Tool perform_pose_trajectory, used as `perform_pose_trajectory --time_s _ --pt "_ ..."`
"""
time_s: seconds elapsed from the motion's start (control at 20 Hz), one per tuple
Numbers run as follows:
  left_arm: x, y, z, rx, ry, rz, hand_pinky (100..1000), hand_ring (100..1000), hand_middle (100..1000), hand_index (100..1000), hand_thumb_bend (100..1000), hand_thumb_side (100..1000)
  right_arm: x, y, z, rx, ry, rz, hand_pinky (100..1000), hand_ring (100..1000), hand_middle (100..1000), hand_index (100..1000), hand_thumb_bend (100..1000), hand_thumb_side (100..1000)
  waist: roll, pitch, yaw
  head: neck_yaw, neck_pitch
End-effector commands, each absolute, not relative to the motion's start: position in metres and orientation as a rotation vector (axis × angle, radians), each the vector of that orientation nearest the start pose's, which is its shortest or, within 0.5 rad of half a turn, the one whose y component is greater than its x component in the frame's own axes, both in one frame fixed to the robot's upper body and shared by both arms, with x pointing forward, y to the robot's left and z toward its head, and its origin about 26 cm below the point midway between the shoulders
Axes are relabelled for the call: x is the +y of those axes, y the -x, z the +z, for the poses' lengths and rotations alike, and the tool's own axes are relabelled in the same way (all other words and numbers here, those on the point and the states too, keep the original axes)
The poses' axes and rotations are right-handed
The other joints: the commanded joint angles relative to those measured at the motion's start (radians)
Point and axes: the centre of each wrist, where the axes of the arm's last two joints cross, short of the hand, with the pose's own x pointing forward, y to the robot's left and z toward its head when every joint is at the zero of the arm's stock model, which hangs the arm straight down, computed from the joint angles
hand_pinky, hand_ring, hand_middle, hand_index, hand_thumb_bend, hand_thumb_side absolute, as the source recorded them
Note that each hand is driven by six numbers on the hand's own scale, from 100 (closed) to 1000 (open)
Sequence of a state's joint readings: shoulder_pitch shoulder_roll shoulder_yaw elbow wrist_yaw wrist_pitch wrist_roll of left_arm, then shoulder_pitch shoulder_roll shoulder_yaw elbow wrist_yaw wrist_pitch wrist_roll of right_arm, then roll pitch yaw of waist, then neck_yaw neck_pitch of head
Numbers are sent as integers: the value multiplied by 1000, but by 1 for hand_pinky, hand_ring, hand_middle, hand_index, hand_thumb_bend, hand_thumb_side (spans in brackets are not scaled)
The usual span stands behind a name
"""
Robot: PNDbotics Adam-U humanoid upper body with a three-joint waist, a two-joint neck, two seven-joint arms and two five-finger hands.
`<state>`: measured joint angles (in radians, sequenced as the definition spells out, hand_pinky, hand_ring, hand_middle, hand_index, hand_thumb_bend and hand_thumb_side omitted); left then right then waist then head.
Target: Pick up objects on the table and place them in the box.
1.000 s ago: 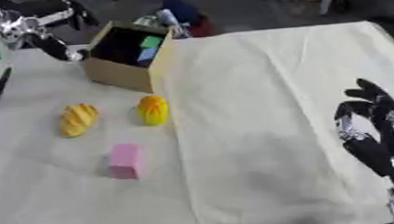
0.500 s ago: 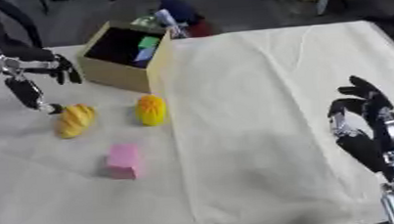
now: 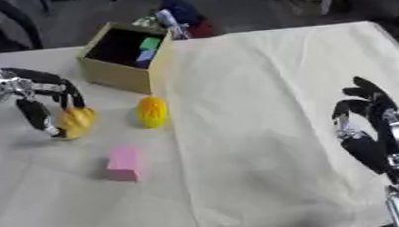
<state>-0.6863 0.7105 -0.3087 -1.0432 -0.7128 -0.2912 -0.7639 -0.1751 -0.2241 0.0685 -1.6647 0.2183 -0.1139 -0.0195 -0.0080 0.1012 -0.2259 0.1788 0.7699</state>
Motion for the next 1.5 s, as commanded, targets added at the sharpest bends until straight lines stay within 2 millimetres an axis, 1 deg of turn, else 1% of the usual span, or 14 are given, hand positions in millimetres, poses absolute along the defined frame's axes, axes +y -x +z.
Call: perform_pose_trajectory --time_s 0.05,0.15,0.2,0.25,0.3,0.35,0.4,0.5,0.6,0.85,1.0,1.1,1.35,1.5 --pt "380 -424 142 -866 -589 -1798 746 691 730 825 462 167 -259 -318 76 -1945 291 445 856 773 790 941 100 436 2 -17 -2 3 0" --pt "380 -425 137 -859 -583 -1808 719 665 701 805 444 114 -259 -318 76 -1946 292 444 856 773 790 941 100 436 2 -17 -3 5 0" --pt "380 -425 136 -865 -590 -1809 663 600 626 756 403 100 -259 -318 76 -1946 291 445 856 773 790 941 100 433 2 -17 -3 5 0" --pt "380 -425 136 -876 -604 -1808 663 600 624 756 417 100 -259 -318 76 -1946 290 445 856 773 790 941 100 436 3 -17 -4 5 0" --pt "380 -425 137 -896 -627 -1804 600 540 555 697 385 100 -259 -318 76 -1946 290 446 856 773 790 941 100 436 3 -17 -4 5 0" --pt "380 -425 139 -919 -653 -1799 585 526 539 683 378 100 -259 -318 76 -1946 289 446 856 773 790 941 100 436 4 -17 -4 5 0" --pt "381 -424 141 -944 -678 -1793 514 476 483 629 349 100 -259 -318 75 -1945 290 446 856 773 790 941 100 436 4 -17 -4 5 0" --pt "381 -424 149 -998 -726 -1773 463 438 439 584 334 100 -260 -318 75 -1945 292 445 856 773 790 940 100 437 5 -18 -4 5 0" --pt "380 -424 167 -1063 -778 -1747 442 423 421 571 325 100 -260 -318 75 -1944 293 444 856 773 790 941 100 436 5 -19 -4 3 0" --pt "360 -428 238 -1242 -949 -1675 462 431 426 581 350 100 -260 -317 73 -1936 293 444 856 773 790 940 100 436 5 -25 -3 2 0" --pt "344 -442 260 -1273 -1036 -1624 483 444 440 597 404 100 -260 -317 72 -1932 288 447 856 773 790 940 100 436 4 -29 -4 3 0" --pt "336 -455 261 -1269 -1082 -1552 483 446 441 604 402 100 -259 -316 71 -1929 285 447 857 773 790 940 100 435 3 -29 -8 7 0" --pt "326 -482 235 -1202 -1175 -1389 514 463 460 629 448 100 -256 -317 72 -1934 267 456 857 773 790 940 100 433 4 -20 -37 20 0" --pt "328 -489 223 -1158 -1262 -1287 599 520 521 697 491 100 -255 -318 72 -1935 258 461 857 773 789 940 100 432 7 -14 -61 31 0"
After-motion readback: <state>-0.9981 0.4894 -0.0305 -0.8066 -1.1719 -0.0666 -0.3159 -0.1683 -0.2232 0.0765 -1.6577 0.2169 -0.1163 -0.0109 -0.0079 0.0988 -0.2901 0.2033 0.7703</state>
